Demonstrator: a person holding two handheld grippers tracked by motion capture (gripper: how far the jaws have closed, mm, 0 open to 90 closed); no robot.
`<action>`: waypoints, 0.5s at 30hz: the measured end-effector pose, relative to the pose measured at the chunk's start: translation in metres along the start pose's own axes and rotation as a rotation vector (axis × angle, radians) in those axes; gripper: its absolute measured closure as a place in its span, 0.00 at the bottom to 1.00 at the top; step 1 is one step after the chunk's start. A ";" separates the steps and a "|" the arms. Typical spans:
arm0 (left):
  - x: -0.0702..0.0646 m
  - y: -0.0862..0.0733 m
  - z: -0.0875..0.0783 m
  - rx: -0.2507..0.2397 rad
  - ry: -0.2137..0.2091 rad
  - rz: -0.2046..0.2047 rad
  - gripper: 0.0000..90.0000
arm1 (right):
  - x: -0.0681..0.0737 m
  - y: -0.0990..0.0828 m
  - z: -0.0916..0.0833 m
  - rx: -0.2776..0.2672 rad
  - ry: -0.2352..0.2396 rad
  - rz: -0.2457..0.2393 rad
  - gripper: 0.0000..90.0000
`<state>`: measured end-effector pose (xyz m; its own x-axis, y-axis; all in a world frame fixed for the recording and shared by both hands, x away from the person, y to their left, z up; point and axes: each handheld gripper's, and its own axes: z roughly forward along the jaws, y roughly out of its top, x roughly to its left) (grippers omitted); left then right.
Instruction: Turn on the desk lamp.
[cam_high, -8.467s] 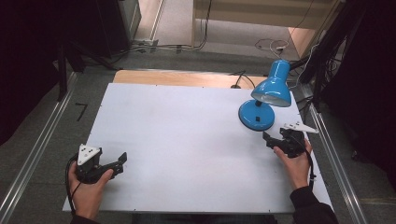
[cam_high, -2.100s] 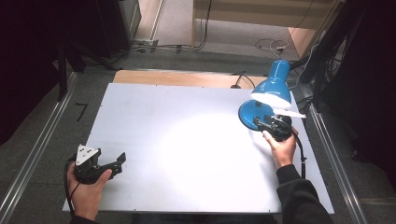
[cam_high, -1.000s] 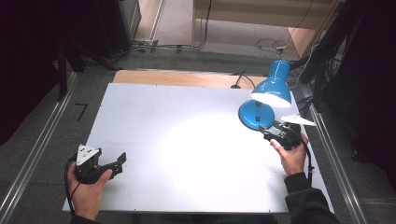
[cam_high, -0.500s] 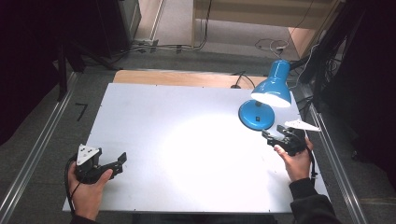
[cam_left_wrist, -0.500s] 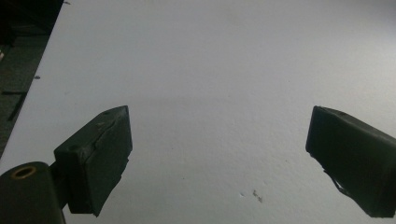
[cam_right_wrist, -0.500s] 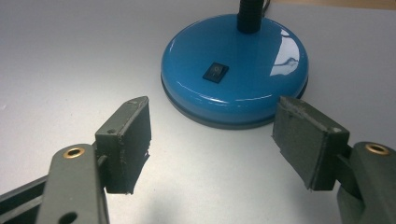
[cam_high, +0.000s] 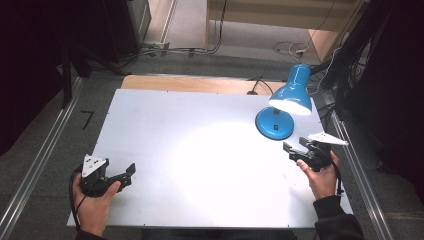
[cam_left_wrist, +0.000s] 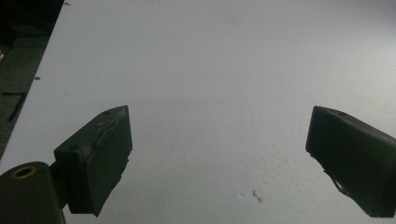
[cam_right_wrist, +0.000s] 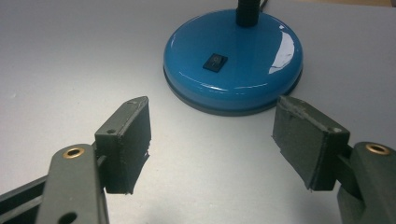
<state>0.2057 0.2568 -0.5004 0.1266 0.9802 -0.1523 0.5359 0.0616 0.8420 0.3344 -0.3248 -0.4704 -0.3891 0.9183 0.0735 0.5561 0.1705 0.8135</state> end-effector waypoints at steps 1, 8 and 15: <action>0.000 0.000 0.000 0.000 0.000 0.000 0.08 | 0.000 0.000 0.000 0.000 0.000 0.000 0.30; 0.000 0.000 0.000 -0.001 0.000 0.000 0.08 | -0.002 -0.004 -0.008 0.002 -0.001 0.005 0.30; 0.000 0.000 0.000 -0.002 0.000 0.001 0.08 | -0.003 -0.009 -0.016 -0.003 -0.004 0.004 0.30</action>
<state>0.2053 0.2568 -0.5002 0.1268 0.9804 -0.1510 0.5345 0.0607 0.8430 0.3188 -0.3348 -0.4684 -0.3837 0.9204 0.0747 0.5558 0.1656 0.8146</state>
